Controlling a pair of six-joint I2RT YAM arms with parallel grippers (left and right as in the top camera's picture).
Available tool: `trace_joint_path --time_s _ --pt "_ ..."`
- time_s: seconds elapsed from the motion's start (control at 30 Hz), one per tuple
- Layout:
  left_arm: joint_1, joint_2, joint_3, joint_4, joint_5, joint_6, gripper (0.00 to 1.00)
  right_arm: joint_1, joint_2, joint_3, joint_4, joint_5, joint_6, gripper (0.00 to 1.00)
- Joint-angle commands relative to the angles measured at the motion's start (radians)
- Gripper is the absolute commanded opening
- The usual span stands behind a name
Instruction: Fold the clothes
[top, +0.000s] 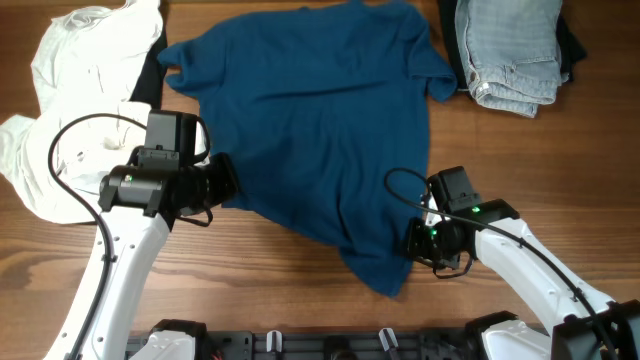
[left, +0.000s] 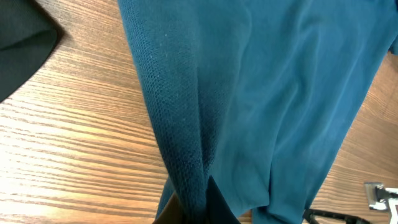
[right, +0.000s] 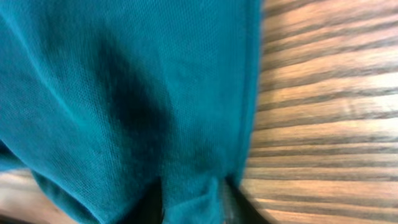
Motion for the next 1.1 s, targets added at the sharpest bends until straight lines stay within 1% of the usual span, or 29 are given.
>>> trace_joint_path --time_s 0.0,0.03,0.1,0.23,0.33,0.37,0.4,0.47,0.57,0.67,0.7,0.83,0.97,1.07 --pt "-0.004 -0.001 0.005 0.004 -0.017 0.019 0.04 0.007 0.011 -0.008 -0.022 -0.047 -0.032 0.59" --pt "-0.004 -0.001 0.005 0.004 -0.02 0.019 0.04 0.007 0.011 -0.008 -0.032 -0.058 -0.045 0.61" --pt "-0.004 0.0 0.005 0.005 -0.021 0.019 0.04 0.007 0.011 -0.008 -0.056 -0.076 -0.06 0.62" --pt "-0.004 0.0 0.005 0.003 -0.021 0.019 0.04 0.007 0.011 -0.008 -0.091 -0.113 -0.076 0.6" --pt "-0.004 0.0 0.005 0.004 -0.025 0.019 0.04 0.007 0.011 -0.008 -0.095 -0.121 -0.073 0.41" --pt "-0.004 0.0 0.005 0.004 -0.028 0.019 0.04 0.008 0.011 -0.008 -0.095 -0.121 -0.072 0.32" --pt "-0.004 0.0 0.005 0.003 -0.028 0.019 0.04 0.012 0.011 -0.008 -0.094 -0.12 -0.066 0.29" --pt "-0.004 0.0 0.005 0.003 -0.028 0.019 0.04 0.029 0.011 -0.008 -0.093 -0.121 -0.043 0.27" --pt "-0.004 0.0 0.005 0.003 -0.028 0.019 0.04 0.083 0.011 -0.008 -0.096 -0.12 -0.004 0.27" --pt "-0.004 0.0 0.005 0.003 -0.028 0.019 0.04 0.144 0.011 -0.008 -0.1 -0.12 0.039 0.33" --pt "-0.004 0.0 0.005 0.003 -0.028 0.019 0.04 0.165 0.011 -0.008 -0.1 -0.12 0.054 0.36" --pt "-0.004 0.0 0.005 0.003 -0.028 0.019 0.04 0.18 0.011 -0.008 -0.123 -0.12 0.058 0.46" --pt "-0.004 0.0 0.005 0.003 -0.028 0.02 0.04 0.18 0.011 -0.008 -0.179 -0.085 0.06 0.5" --pt "-0.004 0.0 0.003 0.003 -0.028 0.02 0.04 0.18 0.011 -0.008 -0.204 -0.041 0.092 0.54"
